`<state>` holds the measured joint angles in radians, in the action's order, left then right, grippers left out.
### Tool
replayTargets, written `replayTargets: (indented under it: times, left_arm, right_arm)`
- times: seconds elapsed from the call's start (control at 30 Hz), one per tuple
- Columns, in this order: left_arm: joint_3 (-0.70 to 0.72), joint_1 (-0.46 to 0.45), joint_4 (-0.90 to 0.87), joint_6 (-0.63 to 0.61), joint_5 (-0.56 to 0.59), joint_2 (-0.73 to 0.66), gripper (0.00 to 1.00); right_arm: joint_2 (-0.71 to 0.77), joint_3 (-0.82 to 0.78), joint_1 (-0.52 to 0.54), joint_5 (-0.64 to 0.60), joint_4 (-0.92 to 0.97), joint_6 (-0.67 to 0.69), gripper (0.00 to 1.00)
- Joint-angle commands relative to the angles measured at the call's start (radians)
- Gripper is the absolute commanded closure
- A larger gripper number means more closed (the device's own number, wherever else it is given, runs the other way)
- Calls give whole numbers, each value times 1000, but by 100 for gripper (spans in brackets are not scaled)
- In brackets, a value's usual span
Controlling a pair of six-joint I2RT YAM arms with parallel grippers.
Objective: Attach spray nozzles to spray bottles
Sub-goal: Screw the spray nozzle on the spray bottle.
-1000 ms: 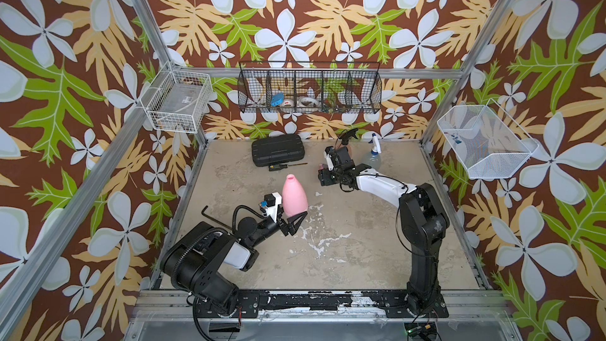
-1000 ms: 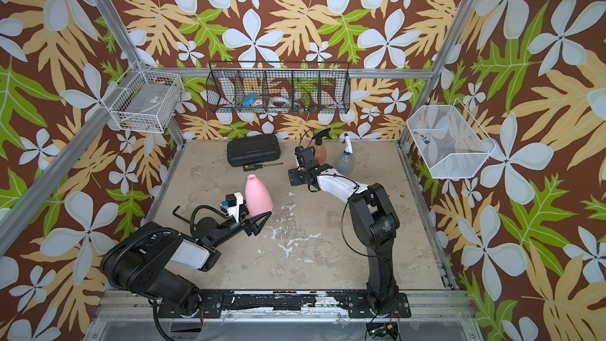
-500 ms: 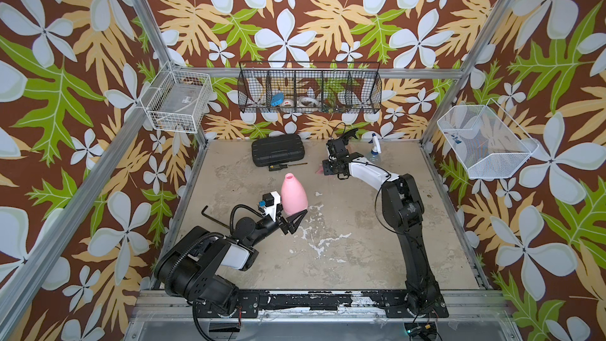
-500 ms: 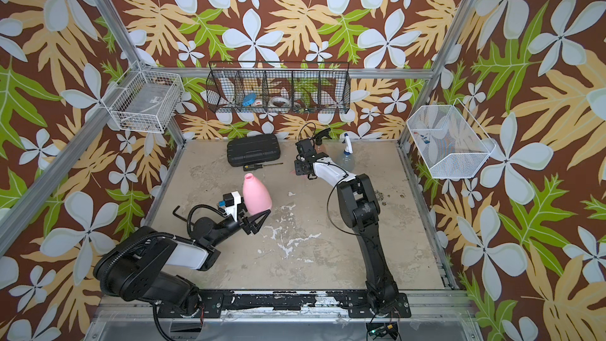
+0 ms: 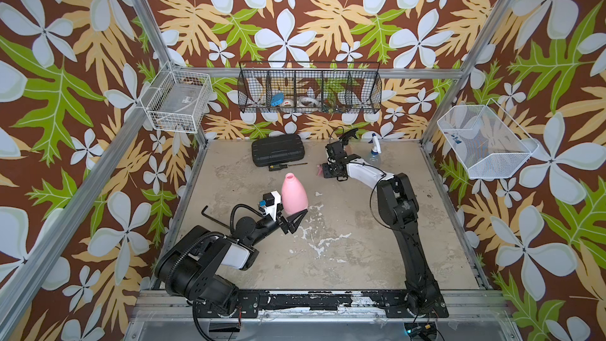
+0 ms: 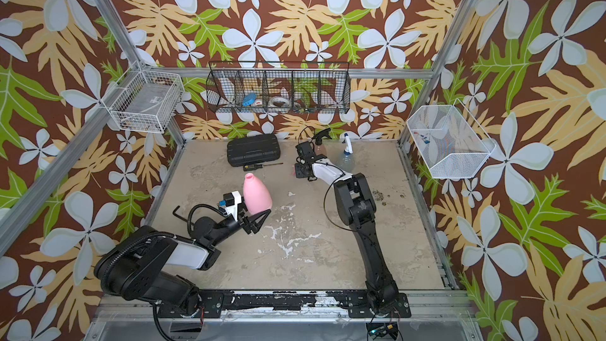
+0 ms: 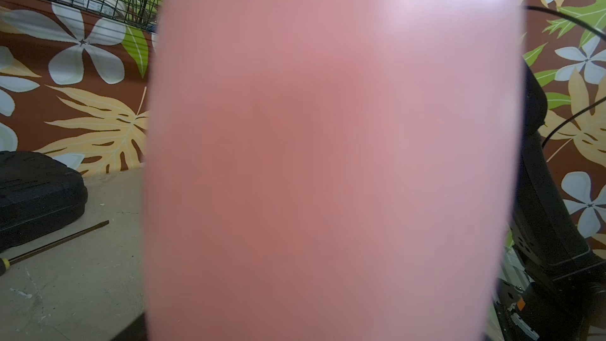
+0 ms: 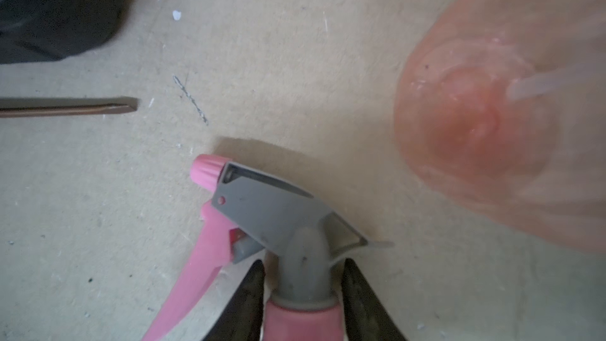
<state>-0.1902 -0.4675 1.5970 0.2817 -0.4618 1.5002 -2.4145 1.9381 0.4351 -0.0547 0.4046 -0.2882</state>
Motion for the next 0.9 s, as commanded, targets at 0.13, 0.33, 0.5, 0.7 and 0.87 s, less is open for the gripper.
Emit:
replayTargets:
  times: [0.13, 0.33, 0.5, 0.7, 0.87]
  left_arm:
    - [-5, 0, 111, 11, -9, 0, 32]
    - [-6, 0, 112, 12, -3, 0, 32]
    - [-7, -1, 112, 25, -6, 1, 33]
    - [-18, -15, 103, 11, 35, 3, 38]
    - [-37, -45, 103, -12, 35, 13, 37]
  right_arm:
    - [-12, 23, 1, 23, 34, -20, 70]
    - [83, -36, 5, 60, 8, -57, 88]
    - [288, -135, 21, 61, -71, -88, 90]
    - [679, -401, 75, 77, -448, -153, 92]
    - [886, -564, 170, 168, -824, -248, 92]
